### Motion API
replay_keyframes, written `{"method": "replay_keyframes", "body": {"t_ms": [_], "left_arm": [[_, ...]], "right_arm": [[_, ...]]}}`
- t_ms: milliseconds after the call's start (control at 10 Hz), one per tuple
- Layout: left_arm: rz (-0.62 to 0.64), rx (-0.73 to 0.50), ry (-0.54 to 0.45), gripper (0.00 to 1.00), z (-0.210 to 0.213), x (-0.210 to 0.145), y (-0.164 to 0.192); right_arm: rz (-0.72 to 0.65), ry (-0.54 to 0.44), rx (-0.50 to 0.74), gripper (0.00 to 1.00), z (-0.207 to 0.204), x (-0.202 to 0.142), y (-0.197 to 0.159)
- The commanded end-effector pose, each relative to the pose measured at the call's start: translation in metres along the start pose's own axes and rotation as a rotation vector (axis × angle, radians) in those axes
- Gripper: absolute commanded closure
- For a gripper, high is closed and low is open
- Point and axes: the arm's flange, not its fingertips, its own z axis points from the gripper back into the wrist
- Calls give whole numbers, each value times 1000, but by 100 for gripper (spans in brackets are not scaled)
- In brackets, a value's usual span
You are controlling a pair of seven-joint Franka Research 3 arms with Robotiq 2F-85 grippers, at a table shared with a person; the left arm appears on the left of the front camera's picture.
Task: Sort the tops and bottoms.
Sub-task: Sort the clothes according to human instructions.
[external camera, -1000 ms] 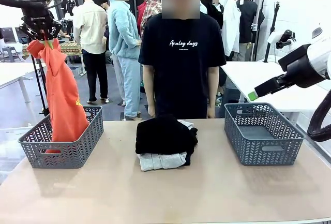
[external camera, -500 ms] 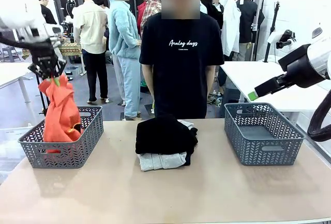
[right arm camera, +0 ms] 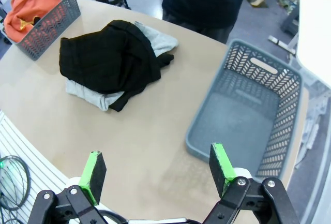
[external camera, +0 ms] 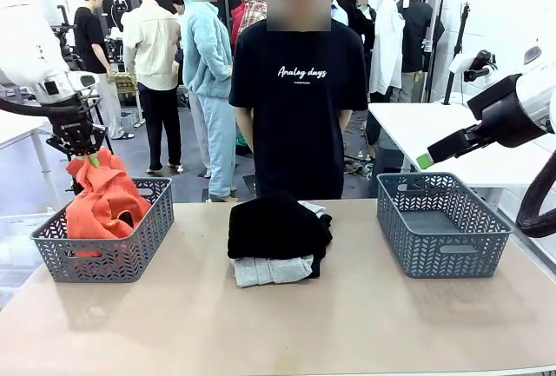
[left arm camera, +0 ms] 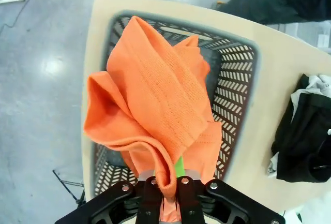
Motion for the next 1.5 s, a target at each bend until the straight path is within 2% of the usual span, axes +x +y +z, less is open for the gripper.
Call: {"method": "replay_keyframes", "body": {"t_ms": [0,300,700,900,1100,1400], "left_arm": [[-38,-66,8,100,-16,-9,-9],[-7,-13,69,100,-24,-15,-14],[-25,44,87,24,-18,-18,-21],[-76,79,114,24,-6,-17,-29],[-115,104,98,24,14,-16,-36],[-135,48,65,24,34,-18,-46]], "right_arm": [[-13,-12,20,0,-2,1,1],[-13,-12,20,0,-2,1,1],[-13,-12,20,0,-2,1,1],[-13,-12,20,0,-2,1,1],[-13,-12,20,0,-2,1,1],[-13,-12,20,0,-2,1,1]]}}
